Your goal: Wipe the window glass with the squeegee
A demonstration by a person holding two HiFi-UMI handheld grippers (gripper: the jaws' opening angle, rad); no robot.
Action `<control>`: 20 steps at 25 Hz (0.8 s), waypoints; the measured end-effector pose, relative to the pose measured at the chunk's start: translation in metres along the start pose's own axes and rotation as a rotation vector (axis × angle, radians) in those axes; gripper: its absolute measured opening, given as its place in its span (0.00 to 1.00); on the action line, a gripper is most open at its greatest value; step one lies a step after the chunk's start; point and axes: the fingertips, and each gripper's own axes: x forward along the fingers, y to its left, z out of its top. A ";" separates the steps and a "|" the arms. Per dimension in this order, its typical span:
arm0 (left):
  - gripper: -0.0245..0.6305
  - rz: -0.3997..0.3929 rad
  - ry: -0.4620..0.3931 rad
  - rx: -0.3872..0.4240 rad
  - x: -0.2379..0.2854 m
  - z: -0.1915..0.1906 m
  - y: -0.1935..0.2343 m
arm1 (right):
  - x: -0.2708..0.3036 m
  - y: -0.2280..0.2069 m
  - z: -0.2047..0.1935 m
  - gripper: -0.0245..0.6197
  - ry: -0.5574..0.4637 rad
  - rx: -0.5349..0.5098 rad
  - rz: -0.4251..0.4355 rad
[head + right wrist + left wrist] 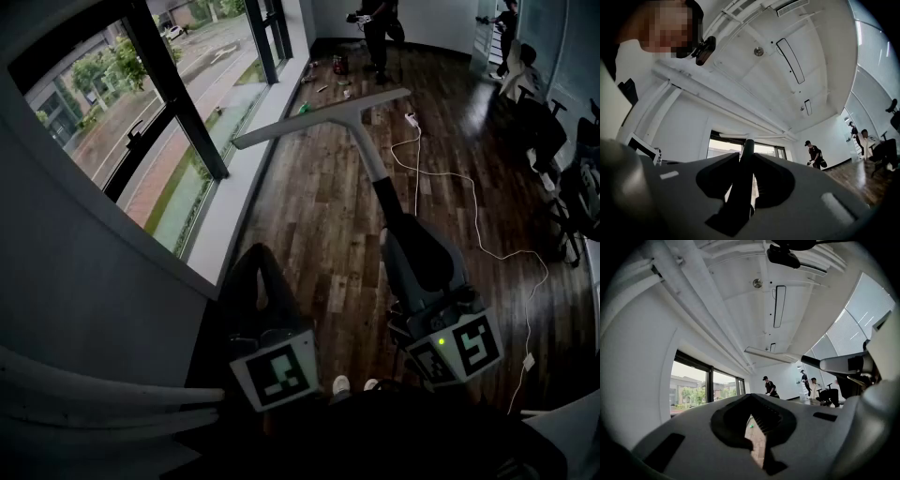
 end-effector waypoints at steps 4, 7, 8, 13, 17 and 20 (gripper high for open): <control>0.04 -0.002 -0.011 0.006 0.003 0.000 0.004 | 0.002 0.001 0.000 0.19 -0.006 -0.001 -0.007; 0.04 0.000 -0.021 0.013 0.003 0.003 0.003 | 0.001 0.001 0.001 0.19 -0.010 -0.002 -0.009; 0.04 0.002 -0.023 0.012 0.002 0.003 0.003 | 0.000 0.001 0.001 0.19 -0.011 -0.001 -0.010; 0.04 0.017 -0.022 0.007 0.001 0.003 0.009 | 0.004 0.006 -0.003 0.19 0.008 0.014 0.008; 0.04 0.038 -0.018 -0.003 0.001 -0.002 0.020 | 0.009 0.009 -0.009 0.19 0.014 0.038 0.017; 0.04 0.061 -0.014 -0.004 0.000 -0.004 0.034 | 0.017 0.012 -0.013 0.19 0.011 0.051 0.007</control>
